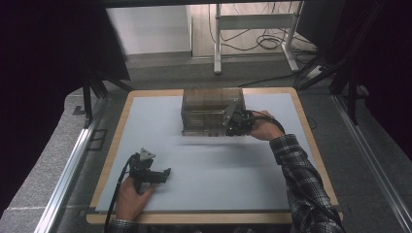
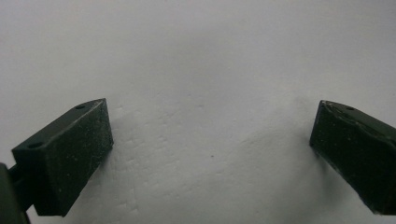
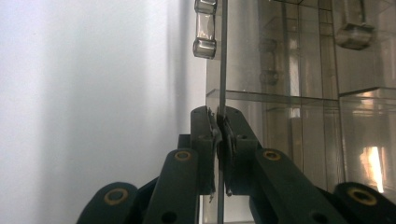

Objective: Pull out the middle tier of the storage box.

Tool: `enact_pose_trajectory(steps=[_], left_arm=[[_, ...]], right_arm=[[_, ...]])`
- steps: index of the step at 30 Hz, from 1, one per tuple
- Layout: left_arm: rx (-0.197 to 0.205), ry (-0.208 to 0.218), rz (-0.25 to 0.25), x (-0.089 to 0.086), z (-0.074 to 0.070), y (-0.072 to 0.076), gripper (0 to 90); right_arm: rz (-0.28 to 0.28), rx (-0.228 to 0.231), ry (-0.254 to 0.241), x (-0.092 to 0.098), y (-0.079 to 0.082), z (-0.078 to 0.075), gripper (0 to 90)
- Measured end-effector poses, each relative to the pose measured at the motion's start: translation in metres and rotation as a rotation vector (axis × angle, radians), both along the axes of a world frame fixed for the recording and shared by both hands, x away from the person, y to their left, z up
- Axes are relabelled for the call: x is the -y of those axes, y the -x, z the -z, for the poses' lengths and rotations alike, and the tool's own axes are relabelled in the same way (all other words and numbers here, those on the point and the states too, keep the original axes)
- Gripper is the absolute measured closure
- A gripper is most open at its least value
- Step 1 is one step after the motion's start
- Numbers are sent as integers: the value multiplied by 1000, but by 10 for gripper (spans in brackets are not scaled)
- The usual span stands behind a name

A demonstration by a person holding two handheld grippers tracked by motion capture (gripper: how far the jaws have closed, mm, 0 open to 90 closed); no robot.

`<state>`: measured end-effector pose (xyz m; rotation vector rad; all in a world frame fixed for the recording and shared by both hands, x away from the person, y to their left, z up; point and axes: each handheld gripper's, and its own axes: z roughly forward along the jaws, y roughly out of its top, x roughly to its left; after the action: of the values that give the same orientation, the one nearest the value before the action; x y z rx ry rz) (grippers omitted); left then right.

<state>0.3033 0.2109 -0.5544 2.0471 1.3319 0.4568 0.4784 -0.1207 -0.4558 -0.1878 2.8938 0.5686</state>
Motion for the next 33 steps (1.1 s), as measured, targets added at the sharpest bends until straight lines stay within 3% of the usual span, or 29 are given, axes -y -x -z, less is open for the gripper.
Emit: enact_pose_trajectory(steps=[13,33], left_arm=[[0,0,0,0,0,0,0],[0,-1,0,0,0,0,0]], right_arm=[[-37,11,12,2,12,1,838],[-36,34,19,3,25,7,826]])
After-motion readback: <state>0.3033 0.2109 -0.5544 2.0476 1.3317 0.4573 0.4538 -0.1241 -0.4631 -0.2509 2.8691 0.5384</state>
